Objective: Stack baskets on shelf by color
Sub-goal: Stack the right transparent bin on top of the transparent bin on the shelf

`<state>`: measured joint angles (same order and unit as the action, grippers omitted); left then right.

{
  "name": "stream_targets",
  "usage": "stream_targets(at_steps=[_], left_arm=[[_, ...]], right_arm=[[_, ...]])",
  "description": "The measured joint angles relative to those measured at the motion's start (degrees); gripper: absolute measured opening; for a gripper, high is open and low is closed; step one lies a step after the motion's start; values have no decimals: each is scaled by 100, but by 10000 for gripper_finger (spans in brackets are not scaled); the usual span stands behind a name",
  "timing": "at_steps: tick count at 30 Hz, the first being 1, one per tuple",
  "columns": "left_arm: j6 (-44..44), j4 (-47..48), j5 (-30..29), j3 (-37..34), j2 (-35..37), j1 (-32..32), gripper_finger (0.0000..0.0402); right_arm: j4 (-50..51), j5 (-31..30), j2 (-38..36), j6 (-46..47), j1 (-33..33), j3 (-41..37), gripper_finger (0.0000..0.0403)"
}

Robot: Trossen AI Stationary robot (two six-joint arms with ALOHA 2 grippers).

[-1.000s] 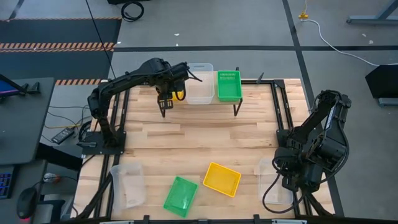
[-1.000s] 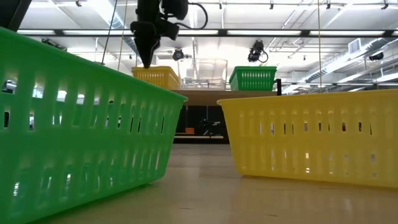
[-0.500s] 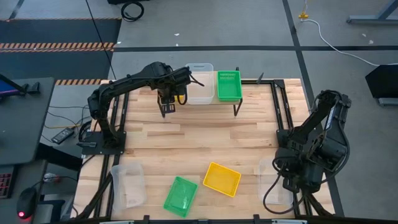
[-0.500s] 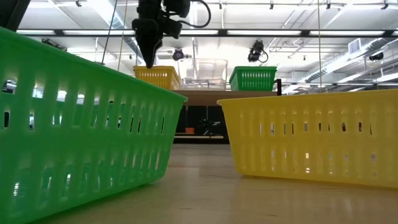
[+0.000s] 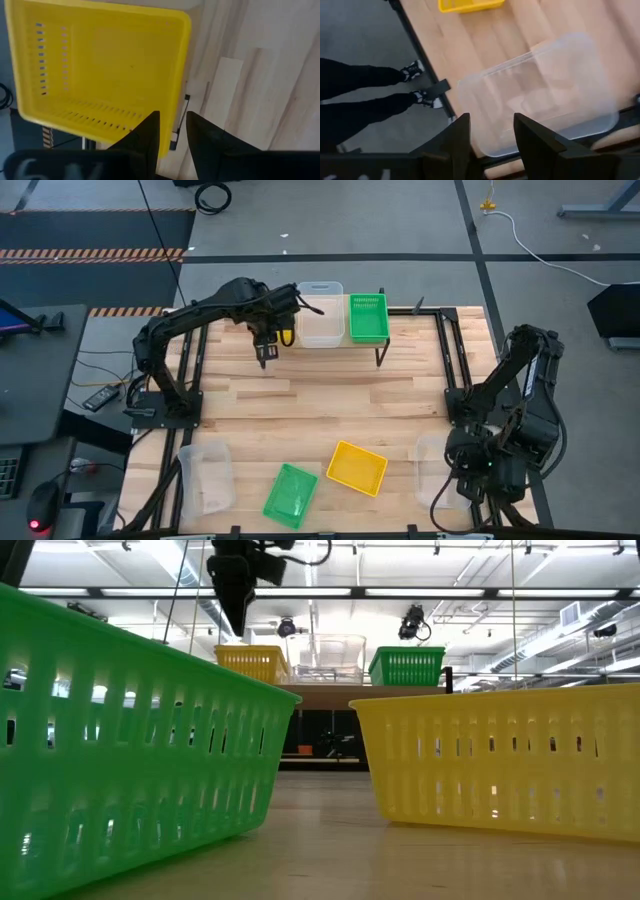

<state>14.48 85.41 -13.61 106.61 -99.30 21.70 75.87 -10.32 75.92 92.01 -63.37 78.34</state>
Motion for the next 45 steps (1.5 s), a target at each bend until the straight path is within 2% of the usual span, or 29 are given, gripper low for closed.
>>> stream_targets(at_steps=[13,18,25,30,37,40,45], left_arm=[[-494,-125,-12,0,669,-229,103],[-825,-356,-20,0,908,-548,103],[-1454,-932,-28,0,1265,-1153,101],[-2248,-1266,-29,0,1564,-1645,99],[-3296,-2655,-212,4,1866,-2468,97],[-3646,-3166,-458,4,1881,-2789,92],[-4223,-3196,-914,2,1828,-3322,84]], right_arm=[[-2813,328,0,731,-313,-1419,210],[-3373,450,85,708,-310,-1726,217],[-3556,1001,687,211,-304,-1781,217],[-3658,1474,1295,-163,-289,-1781,217],[-3712,1853,1860,-1017,-314,-1764,216],[-3578,1730,1938,-1328,-343,-1790,199],[-3505,1722,2083,-1585,-350,-1791,135]])
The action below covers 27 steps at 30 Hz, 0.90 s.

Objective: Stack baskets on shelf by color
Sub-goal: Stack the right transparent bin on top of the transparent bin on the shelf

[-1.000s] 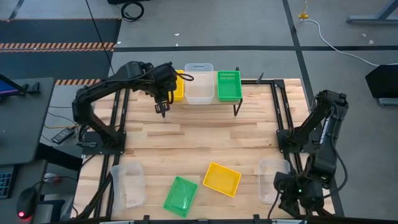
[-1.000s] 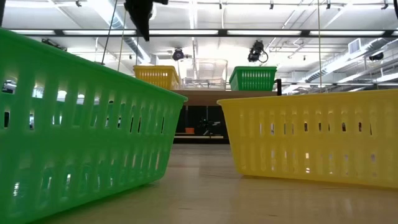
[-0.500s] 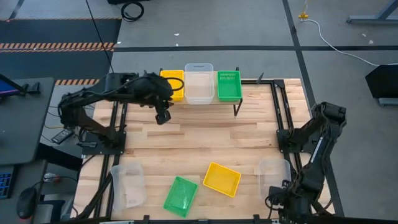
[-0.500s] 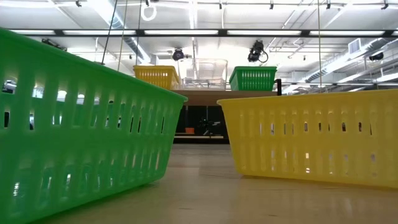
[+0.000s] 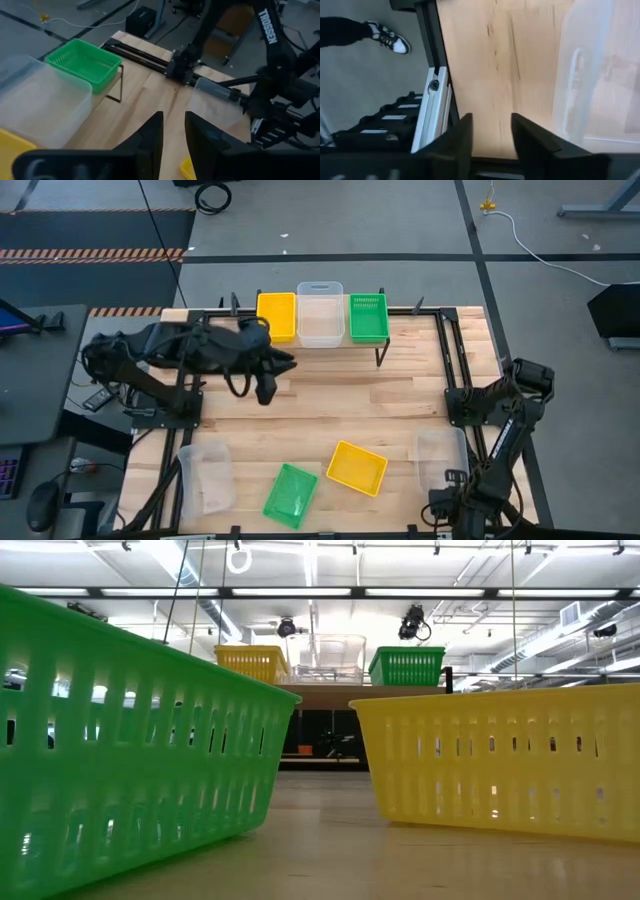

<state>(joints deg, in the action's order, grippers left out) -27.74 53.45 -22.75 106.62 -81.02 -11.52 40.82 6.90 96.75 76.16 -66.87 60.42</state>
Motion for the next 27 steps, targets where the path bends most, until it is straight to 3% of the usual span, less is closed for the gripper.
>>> stream_targets(at_steps=[8,18,27], left_arm=[[-462,0,-806,-2,-10,-627,74],[-327,-4,-947,-2,-8,-803,68],[-164,-4,-942,-2,-8,-801,67]], right_arm=[[0,7,43,-253,-13,2,11],[811,3,-272,-290,100,106,5],[1819,-789,-1215,-1278,843,530,2]])
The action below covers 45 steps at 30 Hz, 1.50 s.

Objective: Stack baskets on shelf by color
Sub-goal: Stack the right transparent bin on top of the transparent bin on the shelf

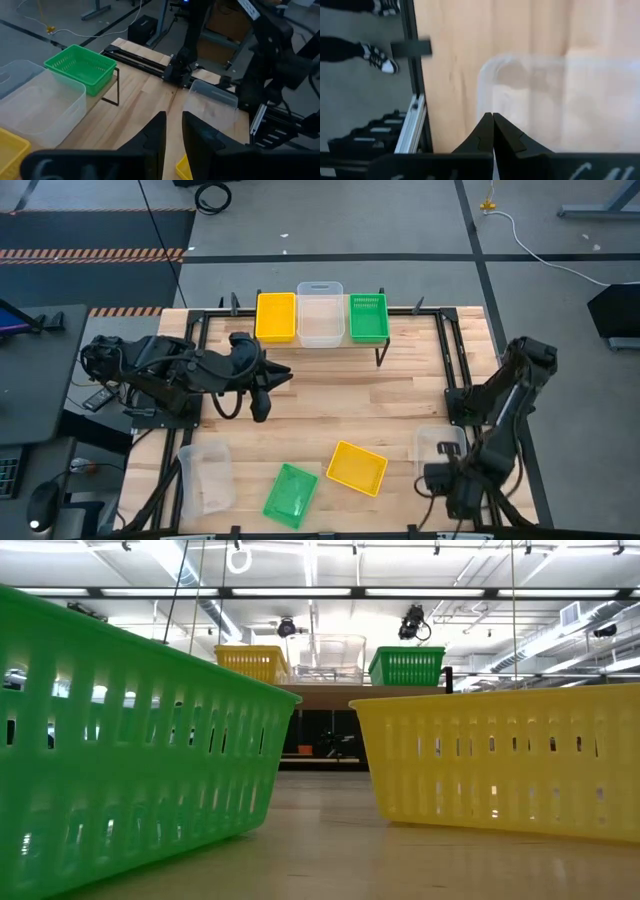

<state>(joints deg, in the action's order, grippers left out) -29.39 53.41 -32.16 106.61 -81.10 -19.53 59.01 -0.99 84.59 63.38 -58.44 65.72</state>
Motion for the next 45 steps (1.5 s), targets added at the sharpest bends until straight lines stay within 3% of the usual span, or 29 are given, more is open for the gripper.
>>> stream_targets(at_steps=[10,15,30,38,45], left_arm=[[48,-2,2,0,0,0,62],[48,2,101,0,0,-4,63],[4,50,118,-1,-33,-4,63],[-6,50,186,-2,-33,-4,64],[-210,85,189,0,-56,-4,66]], right_arm=[[673,-434,-881,-1415,1366,652,2],[796,-143,-1065,-1199,1740,803,14],[220,126,-538,223,70,-149,255],[-1195,117,-5,831,-469,-272,272],[-1168,161,686,1103,-752,-274,264]])
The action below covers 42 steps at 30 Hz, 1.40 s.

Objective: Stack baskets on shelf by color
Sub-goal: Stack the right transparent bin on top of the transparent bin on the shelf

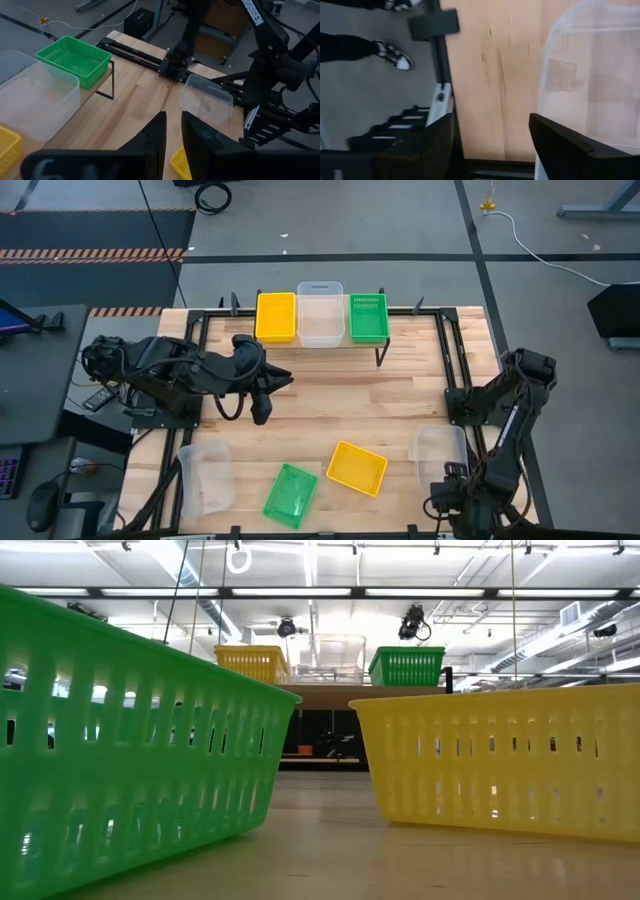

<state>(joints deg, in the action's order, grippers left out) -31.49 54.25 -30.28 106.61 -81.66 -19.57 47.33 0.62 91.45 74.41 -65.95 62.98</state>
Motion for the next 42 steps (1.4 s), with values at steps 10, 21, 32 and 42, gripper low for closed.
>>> stream_targets(at_steps=[10,21,32,42], left_arm=[[-240,8,332,-2,-84,-135,60],[-238,51,296,-2,-206,-195,58],[-275,96,311,-2,-283,-195,61],[-240,103,312,-2,-283,-195,57]], right_arm=[[40,163,257,92,-37,139,261],[1362,-634,-251,26,-47,385,255],[149,5,-249,505,-127,-896,252],[221,108,-249,120,-123,-1071,59]])
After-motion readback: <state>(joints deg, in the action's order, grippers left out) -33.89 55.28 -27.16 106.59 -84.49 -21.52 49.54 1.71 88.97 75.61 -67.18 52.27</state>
